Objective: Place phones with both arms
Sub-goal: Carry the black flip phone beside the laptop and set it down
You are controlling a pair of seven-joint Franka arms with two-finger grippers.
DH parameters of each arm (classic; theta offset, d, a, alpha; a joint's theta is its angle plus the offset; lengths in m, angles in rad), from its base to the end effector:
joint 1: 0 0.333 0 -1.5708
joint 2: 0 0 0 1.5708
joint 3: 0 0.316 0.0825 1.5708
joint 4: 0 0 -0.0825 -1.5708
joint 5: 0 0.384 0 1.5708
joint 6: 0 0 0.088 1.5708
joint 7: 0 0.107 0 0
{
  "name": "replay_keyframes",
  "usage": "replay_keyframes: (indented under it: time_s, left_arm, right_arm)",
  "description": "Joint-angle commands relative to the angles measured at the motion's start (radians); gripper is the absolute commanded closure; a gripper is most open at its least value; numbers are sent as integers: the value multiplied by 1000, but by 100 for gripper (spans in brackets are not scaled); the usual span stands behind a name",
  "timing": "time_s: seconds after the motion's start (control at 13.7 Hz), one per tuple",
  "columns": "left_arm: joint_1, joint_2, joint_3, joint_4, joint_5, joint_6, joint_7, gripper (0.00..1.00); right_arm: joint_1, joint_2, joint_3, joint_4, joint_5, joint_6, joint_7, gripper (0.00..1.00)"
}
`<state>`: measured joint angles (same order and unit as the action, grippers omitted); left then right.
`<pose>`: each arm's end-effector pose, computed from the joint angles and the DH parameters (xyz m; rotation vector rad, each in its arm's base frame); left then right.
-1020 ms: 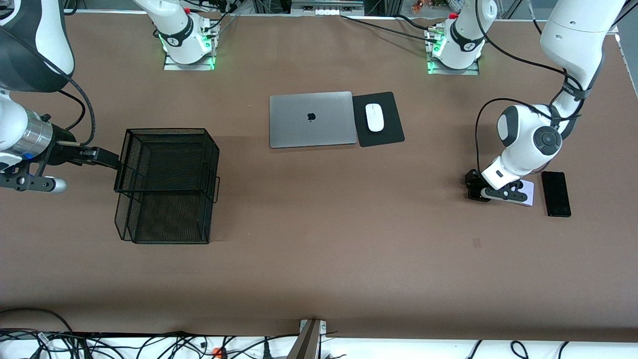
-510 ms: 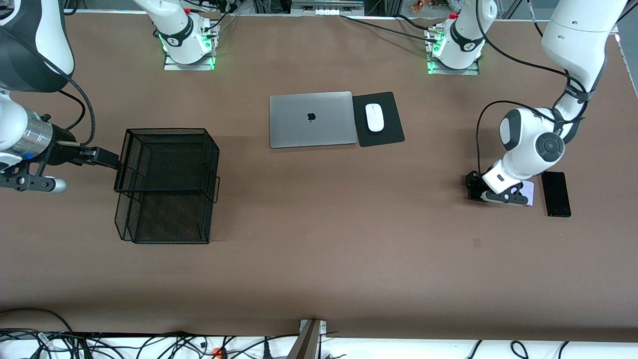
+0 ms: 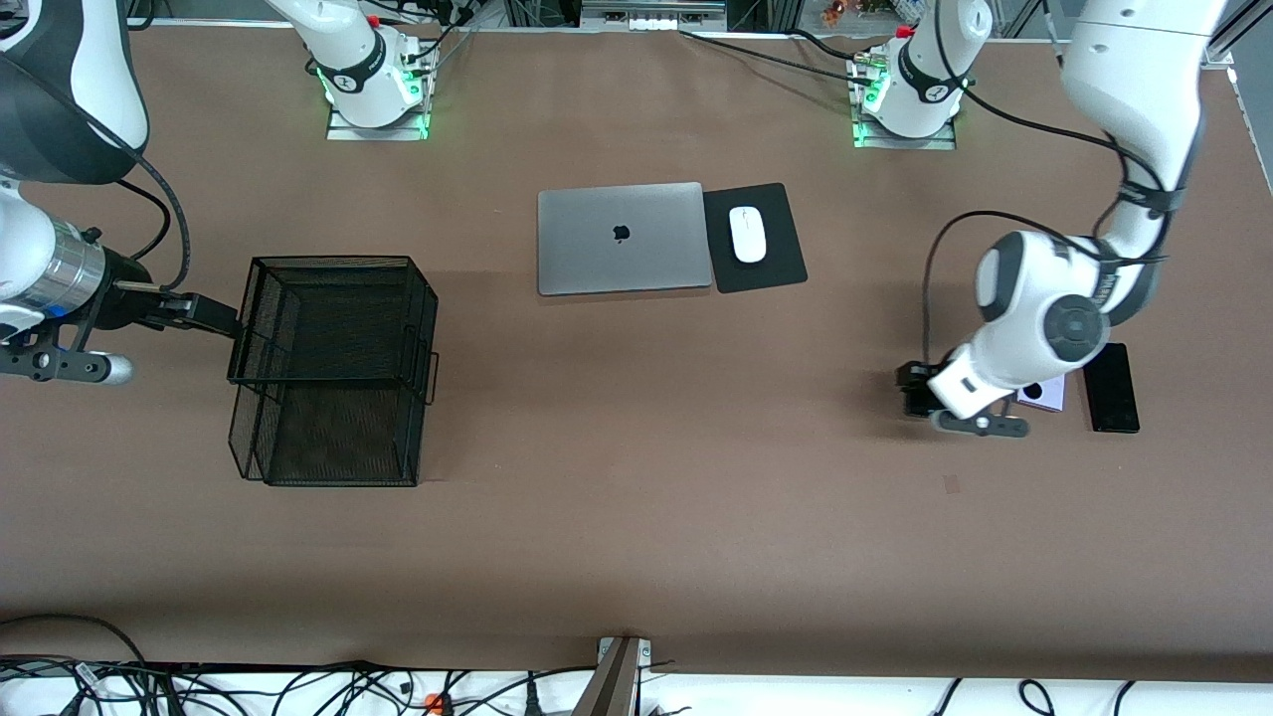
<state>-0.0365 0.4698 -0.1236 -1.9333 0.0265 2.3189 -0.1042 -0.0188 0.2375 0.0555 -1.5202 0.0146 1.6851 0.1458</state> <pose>0.6078 -0.0948 0.2370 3.1105 -0.0991 -0.1317 0.6268 0.0210 0.5176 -3.1137 0.1751 0.1161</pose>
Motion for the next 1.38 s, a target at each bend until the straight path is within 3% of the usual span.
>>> replay_keyframes:
  time_s: [0.0,0.36,0.66,1.02,1.31]
  left_arm:
    - [-126,50,12,86,-25,-27,-136,100]
    - [-308,150,12,250,-27,-27,-356,100]
    - [-425,263,13,423,-28,-27,-469,100]
    - [-583,384,27,568,-19,-24,-549,100]
    - [-637,529,53,761,-17,-18,-656,100]
  right_arm:
    - [2,-4,-3,2,16,-2,9,0]
    - [2,-4,-3,2,16,-2,9,0]
    - [2,-4,-3,2,16,-1,9,0]
    - [2,-4,-3,2,16,-1,9,0]
    - [2,-4,-3,2,18,-1,9,0]
